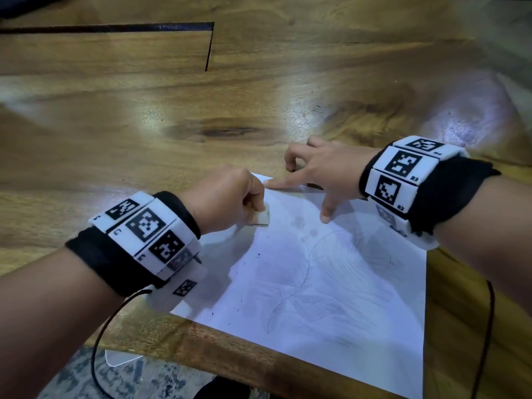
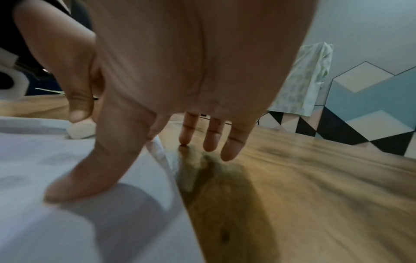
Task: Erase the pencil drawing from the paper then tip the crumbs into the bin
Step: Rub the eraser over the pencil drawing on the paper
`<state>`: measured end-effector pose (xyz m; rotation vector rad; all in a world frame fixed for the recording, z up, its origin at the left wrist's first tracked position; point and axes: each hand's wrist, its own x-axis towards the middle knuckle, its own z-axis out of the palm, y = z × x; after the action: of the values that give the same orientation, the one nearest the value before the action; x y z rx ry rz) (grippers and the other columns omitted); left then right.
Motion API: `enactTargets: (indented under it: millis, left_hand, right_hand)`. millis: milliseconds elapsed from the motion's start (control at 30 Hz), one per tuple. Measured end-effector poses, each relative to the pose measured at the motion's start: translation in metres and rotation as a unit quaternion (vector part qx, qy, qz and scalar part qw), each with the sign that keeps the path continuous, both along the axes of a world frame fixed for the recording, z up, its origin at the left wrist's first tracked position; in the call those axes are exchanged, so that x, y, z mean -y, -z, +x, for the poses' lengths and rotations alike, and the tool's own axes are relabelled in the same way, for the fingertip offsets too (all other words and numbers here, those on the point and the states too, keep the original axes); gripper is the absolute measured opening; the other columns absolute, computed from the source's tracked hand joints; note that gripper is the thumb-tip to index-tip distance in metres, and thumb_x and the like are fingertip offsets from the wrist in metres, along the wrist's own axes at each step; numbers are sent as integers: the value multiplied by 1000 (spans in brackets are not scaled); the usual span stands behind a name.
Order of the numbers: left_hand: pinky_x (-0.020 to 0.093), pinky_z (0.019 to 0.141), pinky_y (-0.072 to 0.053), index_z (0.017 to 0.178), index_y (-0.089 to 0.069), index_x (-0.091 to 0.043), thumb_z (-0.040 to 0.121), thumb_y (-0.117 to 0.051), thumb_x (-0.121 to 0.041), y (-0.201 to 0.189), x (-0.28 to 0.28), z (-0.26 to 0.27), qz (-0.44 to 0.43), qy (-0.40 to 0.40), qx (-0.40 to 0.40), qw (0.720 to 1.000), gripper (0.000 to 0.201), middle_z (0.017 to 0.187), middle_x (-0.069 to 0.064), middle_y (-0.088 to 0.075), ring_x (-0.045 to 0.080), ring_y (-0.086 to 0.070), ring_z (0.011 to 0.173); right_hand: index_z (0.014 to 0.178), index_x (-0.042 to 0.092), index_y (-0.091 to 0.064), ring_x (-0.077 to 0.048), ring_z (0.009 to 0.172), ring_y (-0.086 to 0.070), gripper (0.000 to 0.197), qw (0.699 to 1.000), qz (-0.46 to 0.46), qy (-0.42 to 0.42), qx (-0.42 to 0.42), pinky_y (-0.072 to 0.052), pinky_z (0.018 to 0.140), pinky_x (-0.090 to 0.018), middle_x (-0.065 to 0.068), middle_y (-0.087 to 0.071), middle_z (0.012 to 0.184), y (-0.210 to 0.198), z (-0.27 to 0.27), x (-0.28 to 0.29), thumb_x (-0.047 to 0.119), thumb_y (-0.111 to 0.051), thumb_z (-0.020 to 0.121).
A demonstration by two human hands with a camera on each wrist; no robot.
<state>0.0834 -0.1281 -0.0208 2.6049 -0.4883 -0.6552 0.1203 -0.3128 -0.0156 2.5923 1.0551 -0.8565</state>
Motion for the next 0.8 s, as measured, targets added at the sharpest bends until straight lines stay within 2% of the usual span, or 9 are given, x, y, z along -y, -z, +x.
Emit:
enactTargets:
  millis: [100,200,267,333,433,533,633,700,800]
  left_hand:
    - [9,49,-37,76,-70,-12,70,-74,-12,-3,6,13,-54,-52,22,997,8,67,2,-66,11,-52,57]
    - [5,49,-35,74,-69,-10,70,-73,-7,0,13,17,-61,-63,63,994,6,66,0,-62,5,-49,56]
    - [0,49,-35,73,-69,-8,70,-73,-6,5,16,11,-56,-64,86,993,6,67,1,-60,4,-46,55]
    - [-1,51,-33,74,-68,-6,71,-72,-7,7,16,3,-55,-72,109,990,5,71,4,-63,11,-47,59]
    - [13,51,-33,73,-69,-6,72,-72,-13,6,10,-12,-44,-30,74,996,8,74,6,-69,19,-55,67]
    - [16,61,-42,76,-71,-9,68,-77,-22,1,5,-15,-36,-10,-6,999,16,76,3,-71,16,-61,70]
    - [6,51,-35,76,-70,-7,70,-75,-15,1,12,1,-56,-66,68,994,12,73,6,-67,13,-52,61]
    - [10,49,-32,75,-69,-5,73,-71,-10,1,17,3,-49,-73,108,990,6,75,10,-68,16,-51,65]
    - [19,60,-43,72,-67,-6,74,-70,-15,2,12,-12,-36,-32,62,997,10,70,9,-68,22,-57,69]
  right_hand:
    - [140,55,-16,-15,97,-21,99,1000,-11,-4,-11,-38,83,-27,4,-21,125,1,4,-2,43,-80,65]
    - [138,48,-29,-16,97,-20,90,1000,-7,3,-13,-37,80,-27,1,-21,126,4,6,-1,44,-80,64]
    - [137,53,-26,-16,95,-20,92,1000,-6,13,-13,-36,80,-27,2,-21,125,6,6,-1,45,-80,63]
    - [136,61,-17,-16,94,-20,99,1000,0,18,-13,-34,78,-25,3,-21,121,6,7,0,45,-81,62]
    - [134,65,-13,-14,92,-19,103,998,23,42,-27,-27,67,-17,5,-19,112,7,7,1,41,-83,62]
    - [133,66,-16,-13,92,-20,103,997,35,57,-35,-32,81,-20,6,-18,108,7,8,1,39,-84,60]
    - [133,66,-15,-15,93,-21,103,997,24,64,-36,-32,78,-25,6,-18,107,6,7,0,41,-83,60]
    - [133,65,-15,-15,94,-21,103,997,19,69,-36,-30,77,-25,6,-17,106,5,7,0,42,-83,60]
    - [131,68,-16,-14,93,-21,103,995,30,80,-42,-30,78,-25,7,-18,106,6,7,0,39,-84,59]
